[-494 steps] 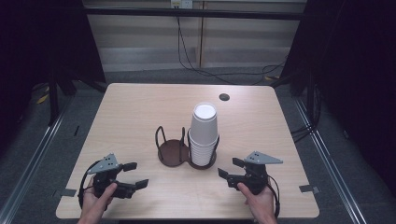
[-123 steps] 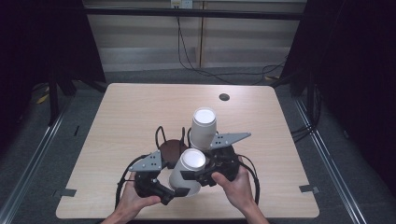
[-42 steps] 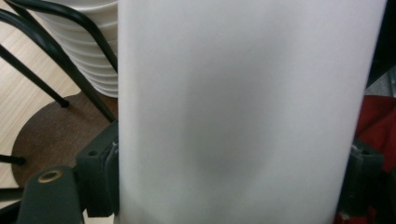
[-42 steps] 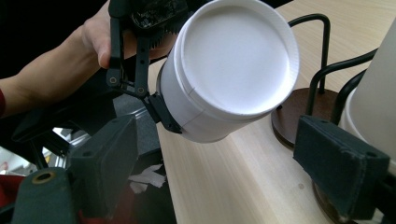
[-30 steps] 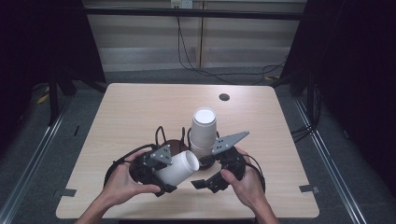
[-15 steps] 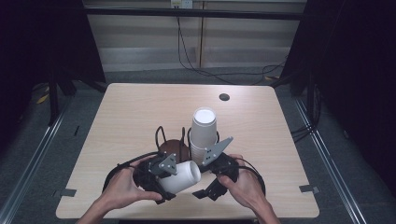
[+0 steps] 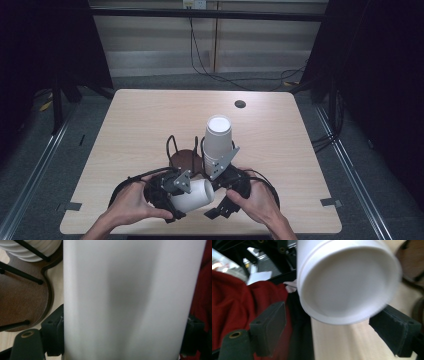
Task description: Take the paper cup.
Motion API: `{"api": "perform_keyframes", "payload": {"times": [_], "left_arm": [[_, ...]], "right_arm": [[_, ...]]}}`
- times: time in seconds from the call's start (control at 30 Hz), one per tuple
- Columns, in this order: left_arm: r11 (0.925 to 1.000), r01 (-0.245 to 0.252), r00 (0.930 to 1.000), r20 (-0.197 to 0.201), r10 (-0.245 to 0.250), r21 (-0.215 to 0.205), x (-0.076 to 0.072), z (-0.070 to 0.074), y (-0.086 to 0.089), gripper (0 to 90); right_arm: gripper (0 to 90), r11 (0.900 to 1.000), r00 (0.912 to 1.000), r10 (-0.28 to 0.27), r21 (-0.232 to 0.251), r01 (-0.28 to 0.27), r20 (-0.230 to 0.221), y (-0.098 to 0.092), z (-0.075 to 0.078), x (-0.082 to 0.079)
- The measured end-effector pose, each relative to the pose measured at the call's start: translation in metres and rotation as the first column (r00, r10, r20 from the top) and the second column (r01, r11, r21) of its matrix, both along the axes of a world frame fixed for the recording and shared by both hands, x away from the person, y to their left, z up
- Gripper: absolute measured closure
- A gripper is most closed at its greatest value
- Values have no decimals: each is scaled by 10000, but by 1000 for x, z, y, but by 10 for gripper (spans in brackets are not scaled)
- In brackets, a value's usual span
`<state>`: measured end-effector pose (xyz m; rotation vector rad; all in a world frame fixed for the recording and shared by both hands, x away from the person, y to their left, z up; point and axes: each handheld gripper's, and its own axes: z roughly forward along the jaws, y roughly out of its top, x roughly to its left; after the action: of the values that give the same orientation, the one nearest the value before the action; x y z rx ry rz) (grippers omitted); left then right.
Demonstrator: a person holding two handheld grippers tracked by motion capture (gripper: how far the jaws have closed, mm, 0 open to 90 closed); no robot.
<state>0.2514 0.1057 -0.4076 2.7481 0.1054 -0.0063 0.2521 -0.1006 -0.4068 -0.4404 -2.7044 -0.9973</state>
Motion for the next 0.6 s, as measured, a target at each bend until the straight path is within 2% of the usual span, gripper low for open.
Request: {"api": "perform_keyframes", "payload": {"times": [0.2, 0.3, 0.47, 0.6], "left_arm": [[9995, 213, 9995, 220, -218, 245, -4, -2, -6, 173], [9989, 351, 9993, 117, -355, 322, -7, -3, -8, 173], [9974, 549, 9985, -40, -548, 472, -10, -7, -12, 173], [9954, 708, 9974, -154, -700, 646, -11, -10, -15, 173]], "right_arm": [[140, 9991, 9992, 146, -393, -161, -386, 9, -6, -2], [152, 9979, 9993, 219, -601, -238, -309, 12, -7, -3], [176, 9976, 9989, 277, -632, -300, -376, 13, -7, -3], [189, 9976, 9990, 353, -591, -368, -258, 14, -7, -4]]}}
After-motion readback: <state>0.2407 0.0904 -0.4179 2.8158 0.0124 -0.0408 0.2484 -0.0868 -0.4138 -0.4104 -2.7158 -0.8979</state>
